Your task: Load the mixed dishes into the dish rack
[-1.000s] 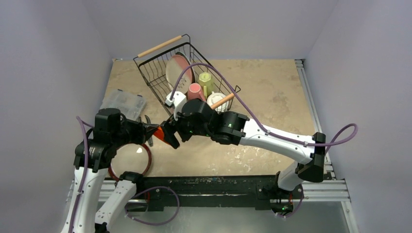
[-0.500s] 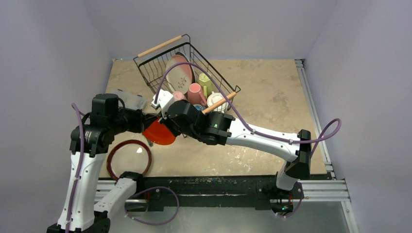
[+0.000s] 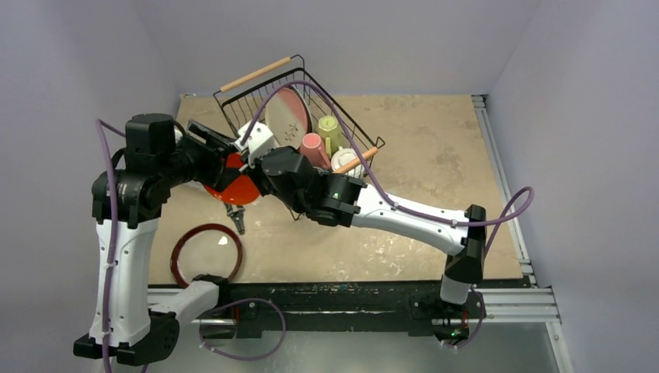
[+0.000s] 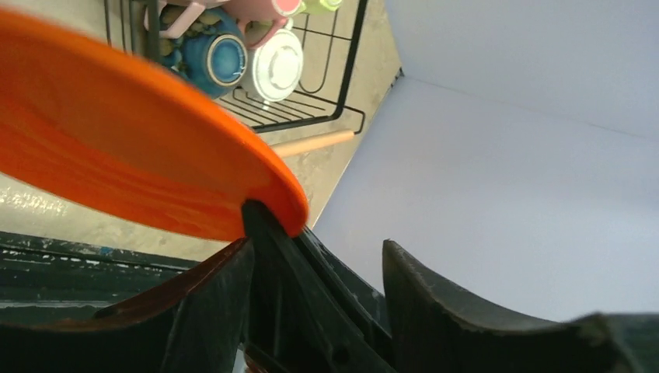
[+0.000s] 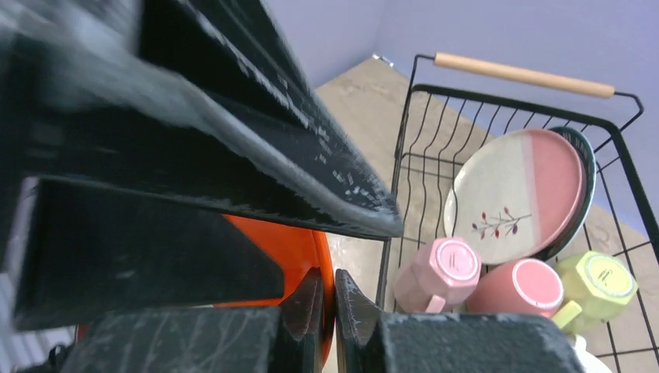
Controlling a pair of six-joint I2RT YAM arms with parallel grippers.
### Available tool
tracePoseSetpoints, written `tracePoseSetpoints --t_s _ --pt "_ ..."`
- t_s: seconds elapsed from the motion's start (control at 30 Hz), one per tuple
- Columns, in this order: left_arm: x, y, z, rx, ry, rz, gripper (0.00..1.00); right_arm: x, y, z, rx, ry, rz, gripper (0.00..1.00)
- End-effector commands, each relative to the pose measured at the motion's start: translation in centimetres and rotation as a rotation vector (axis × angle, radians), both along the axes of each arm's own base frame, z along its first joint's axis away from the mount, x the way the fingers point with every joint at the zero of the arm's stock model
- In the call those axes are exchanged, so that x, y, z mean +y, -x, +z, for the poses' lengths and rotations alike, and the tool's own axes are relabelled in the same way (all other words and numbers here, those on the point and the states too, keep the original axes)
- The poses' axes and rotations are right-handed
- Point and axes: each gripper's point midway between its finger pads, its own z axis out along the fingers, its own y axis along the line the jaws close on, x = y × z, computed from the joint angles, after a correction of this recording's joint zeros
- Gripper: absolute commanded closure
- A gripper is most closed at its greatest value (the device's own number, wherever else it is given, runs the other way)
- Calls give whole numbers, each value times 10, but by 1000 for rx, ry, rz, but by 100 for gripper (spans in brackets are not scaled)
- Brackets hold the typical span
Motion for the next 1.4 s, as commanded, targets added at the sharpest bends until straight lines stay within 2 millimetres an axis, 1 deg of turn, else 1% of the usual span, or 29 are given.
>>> tracePoseSetpoints --t_s 0.0,0.03,0.07,0.13,0.17,0.2,0.23,0.27,0.33,0.4,0.5,0.57,0.63,0.73,0.87,0.9,1.03,1.23,1.37 --pt "13 12 40 -200 -211 -109 32 5 -31 54 -83 -176 -130 100" --pt "22 14 45 -218 -287 -109 27 2 -40 58 -92 -184 -164 100" --pt "32 16 55 -263 -392 -127 25 -1 -49 64 -104 -196 -194 100" --pt "51 21 67 -295 -538 -124 21 -10 -71 76 -125 -221 -271 100" --pt "60 27 72 -313 -604 -121 19 -14 -83 81 -135 -229 -305 100" --pt "72 32 76 -323 -672 -100 18 -18 -99 79 -139 -223 -344 100" --pt "81 38 81 -340 -726 -83 17 -22 -106 86 -148 -239 -371 100" --pt "87 43 84 -358 -772 -79 16 -26 -117 88 -158 -243 -403 100" --pt "94 52 89 -402 -837 -91 16 -32 -141 86 -193 -223 -470 100" --pt "94 59 92 -451 -882 -130 16 -39 -160 88 -240 -207 -547 100" --pt "93 70 94 -522 -948 -190 16 -43 -183 83 -324 -146 -625 100" --pt "94 75 91 -535 -987 -222 15 -44 -196 77 -356 -120 -666 100" --pt "94 79 87 -538 -1017 -261 14 -44 -208 69 -375 -103 -689 100" --pt "91 81 81 -548 -1040 -321 14 -40 -222 49 -395 -65 -711 100" --pt "88 79 72 -542 -1057 -373 14 -34 -239 20 -392 -37 -718 100" --pt "88 79 71 -543 -1063 -386 14 -31 -244 9 -389 -27 -716 100" --pt "88 78 69 -546 -1096 -420 14 -28 -258 -20 -383 14 -723 100" --pt "90 74 62 -518 -1115 -426 13 -24 -273 -60 -343 54 -693 100" --pt "92 69 60 -499 -1125 -422 13 -16 -277 -79 -310 53 -645 100"
